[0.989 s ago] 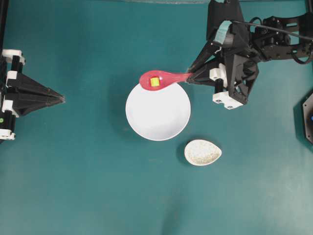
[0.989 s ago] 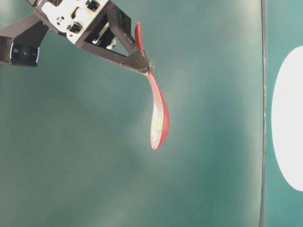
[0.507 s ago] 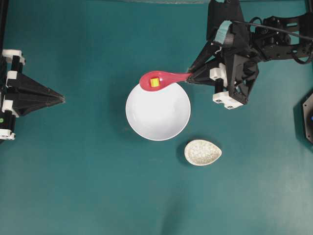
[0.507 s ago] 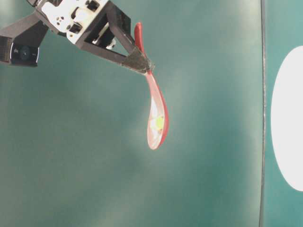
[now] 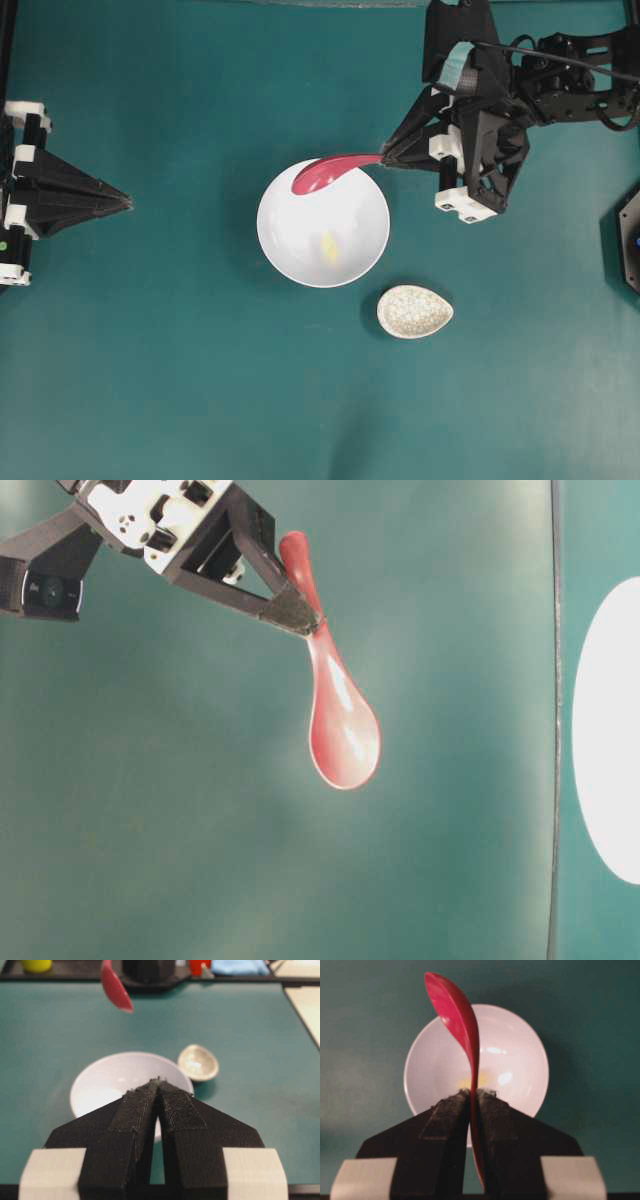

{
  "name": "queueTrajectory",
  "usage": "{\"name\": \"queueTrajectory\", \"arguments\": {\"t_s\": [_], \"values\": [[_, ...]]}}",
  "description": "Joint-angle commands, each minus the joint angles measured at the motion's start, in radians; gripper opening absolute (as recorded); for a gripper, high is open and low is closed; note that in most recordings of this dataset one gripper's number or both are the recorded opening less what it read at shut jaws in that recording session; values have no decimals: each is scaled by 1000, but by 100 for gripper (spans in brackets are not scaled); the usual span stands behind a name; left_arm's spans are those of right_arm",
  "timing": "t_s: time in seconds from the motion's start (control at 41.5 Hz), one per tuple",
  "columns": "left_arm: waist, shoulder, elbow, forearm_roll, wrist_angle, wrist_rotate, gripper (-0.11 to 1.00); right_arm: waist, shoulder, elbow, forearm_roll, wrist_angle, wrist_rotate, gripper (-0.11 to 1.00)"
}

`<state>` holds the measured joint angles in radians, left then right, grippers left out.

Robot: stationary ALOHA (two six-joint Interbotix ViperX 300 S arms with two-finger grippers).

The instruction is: Scoop the yellow hexagonal prism block from the bowl with a spoon using the right arm.

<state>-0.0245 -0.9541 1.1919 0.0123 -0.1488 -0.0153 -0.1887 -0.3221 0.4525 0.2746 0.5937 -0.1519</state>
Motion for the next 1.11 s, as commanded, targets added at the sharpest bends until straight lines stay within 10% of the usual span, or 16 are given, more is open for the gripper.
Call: {"name": "queueTrajectory", "arguments": {"t_s": [0.0,1.086], "values": [[0,5,-29,2,-8,-2,0,-2,-25,-31,-2,-3,0,7],[0,5,-29,2,-6,-2,0,-2,-25,-23,2,49,0,7]]}}
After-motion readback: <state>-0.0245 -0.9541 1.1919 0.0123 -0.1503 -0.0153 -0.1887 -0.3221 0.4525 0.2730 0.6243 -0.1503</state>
